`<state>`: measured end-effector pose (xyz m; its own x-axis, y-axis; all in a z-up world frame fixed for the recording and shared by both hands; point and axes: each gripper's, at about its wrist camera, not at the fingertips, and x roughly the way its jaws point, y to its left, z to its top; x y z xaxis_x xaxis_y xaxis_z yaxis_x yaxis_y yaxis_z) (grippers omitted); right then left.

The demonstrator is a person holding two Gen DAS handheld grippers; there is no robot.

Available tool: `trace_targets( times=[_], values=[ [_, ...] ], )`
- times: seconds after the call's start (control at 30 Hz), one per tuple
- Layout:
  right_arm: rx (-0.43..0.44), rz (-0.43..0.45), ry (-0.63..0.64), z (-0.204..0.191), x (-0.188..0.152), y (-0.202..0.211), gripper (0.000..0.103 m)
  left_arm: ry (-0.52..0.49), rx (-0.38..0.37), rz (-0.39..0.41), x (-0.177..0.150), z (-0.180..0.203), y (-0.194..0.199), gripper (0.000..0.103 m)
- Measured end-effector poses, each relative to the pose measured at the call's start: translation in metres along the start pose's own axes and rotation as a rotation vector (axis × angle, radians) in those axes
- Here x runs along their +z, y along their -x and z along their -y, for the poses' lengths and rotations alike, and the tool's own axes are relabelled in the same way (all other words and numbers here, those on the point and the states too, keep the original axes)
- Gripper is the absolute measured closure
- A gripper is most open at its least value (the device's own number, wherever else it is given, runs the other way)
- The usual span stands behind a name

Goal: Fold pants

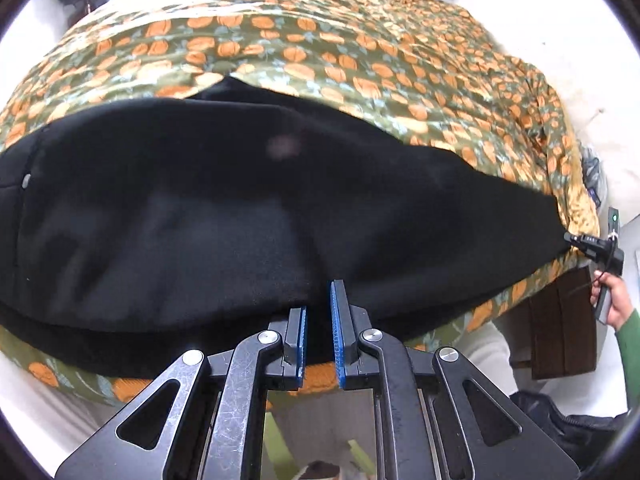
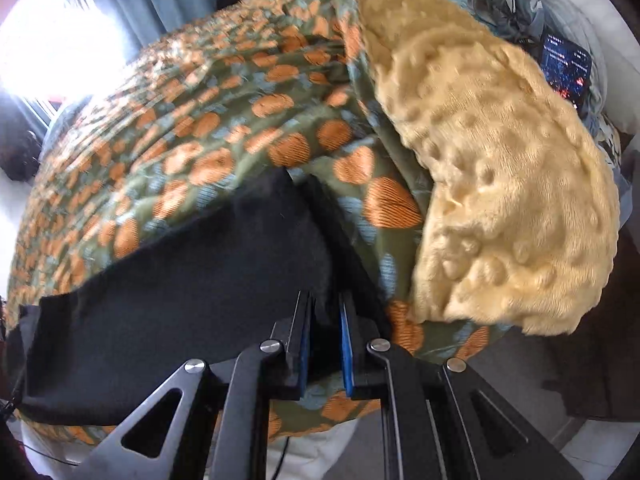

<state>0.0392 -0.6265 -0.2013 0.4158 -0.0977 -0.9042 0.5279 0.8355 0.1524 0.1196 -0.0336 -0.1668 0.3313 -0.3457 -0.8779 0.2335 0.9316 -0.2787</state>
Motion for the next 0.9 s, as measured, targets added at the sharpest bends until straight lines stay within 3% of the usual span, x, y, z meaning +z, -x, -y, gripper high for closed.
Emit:
trace_targets(
  times=[0.4, 0.73, 0.9],
  values=[
    [-0.047, 0.030, 0.016, 0.002, -0.018, 0.010, 0.091, -0.096, 0.067, -0.048, -0.016, 0.007, -0.004, 0.094],
    [-0.127, 0.036, 0.074, -0.010, -0.020, 0.005, 0.090, -0.094, 0.062, -0.073, -0.025, 0.003, -0.004, 0.098],
    [-0.137, 0.047, 0.079, -0.012, -0.021, 0.005, 0.090, 0.030, -0.016, -0.037, -0.023, -0.017, 0.005, 0.082]
  ],
)
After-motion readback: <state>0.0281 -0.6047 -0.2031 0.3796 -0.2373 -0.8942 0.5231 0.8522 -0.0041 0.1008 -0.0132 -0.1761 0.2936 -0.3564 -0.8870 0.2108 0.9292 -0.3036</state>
